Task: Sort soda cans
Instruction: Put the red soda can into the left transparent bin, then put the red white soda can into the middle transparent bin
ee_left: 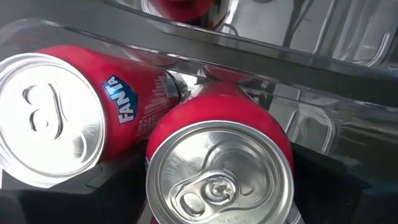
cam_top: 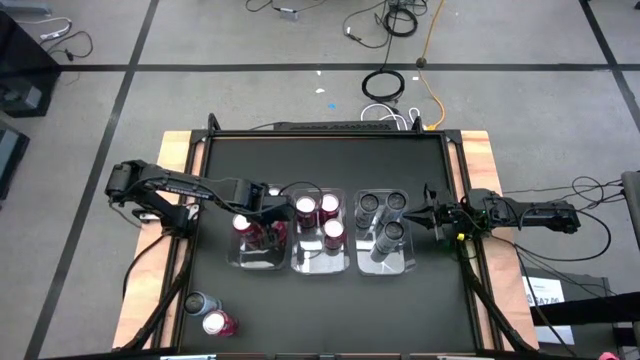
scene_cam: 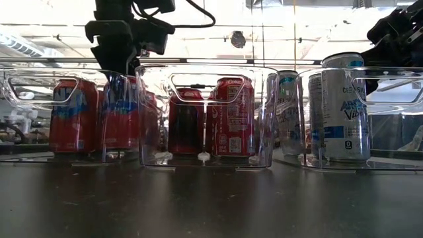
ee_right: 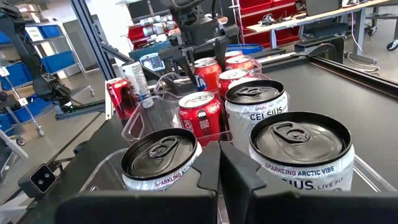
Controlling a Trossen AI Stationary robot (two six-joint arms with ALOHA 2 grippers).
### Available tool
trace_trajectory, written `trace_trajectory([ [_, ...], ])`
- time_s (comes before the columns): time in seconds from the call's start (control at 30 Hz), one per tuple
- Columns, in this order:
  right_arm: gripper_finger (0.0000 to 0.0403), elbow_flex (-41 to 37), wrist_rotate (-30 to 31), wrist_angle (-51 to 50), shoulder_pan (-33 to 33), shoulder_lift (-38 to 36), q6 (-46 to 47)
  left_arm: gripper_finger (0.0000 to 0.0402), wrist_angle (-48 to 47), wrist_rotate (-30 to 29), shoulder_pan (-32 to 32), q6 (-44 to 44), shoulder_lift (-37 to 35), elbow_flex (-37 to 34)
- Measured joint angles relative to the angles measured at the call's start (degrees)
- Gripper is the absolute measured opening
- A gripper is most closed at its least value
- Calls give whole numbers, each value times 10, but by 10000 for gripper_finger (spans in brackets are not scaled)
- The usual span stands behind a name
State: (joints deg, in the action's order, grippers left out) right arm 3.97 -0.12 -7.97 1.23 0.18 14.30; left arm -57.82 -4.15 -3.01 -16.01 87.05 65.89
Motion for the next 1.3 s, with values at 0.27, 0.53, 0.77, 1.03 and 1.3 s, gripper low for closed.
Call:
trace_trajectory([
  [0.27,4,0,0,0,0,0,0,374,3,-4,0,-2,0,1],
  [0.53,4,0,0,0,0,0,0,377,-1,-4,0,-2,0,1],
  [0.77,4,0,0,0,0,0,0,378,-20,26,0,-17,0,7],
  [1.03,4,0,0,0,0,0,0,378,-100,22,0,-53,-6,60],
  [1.3,4,0,0,0,0,0,0,378,-160,22,-2,-125,-28,118],
])
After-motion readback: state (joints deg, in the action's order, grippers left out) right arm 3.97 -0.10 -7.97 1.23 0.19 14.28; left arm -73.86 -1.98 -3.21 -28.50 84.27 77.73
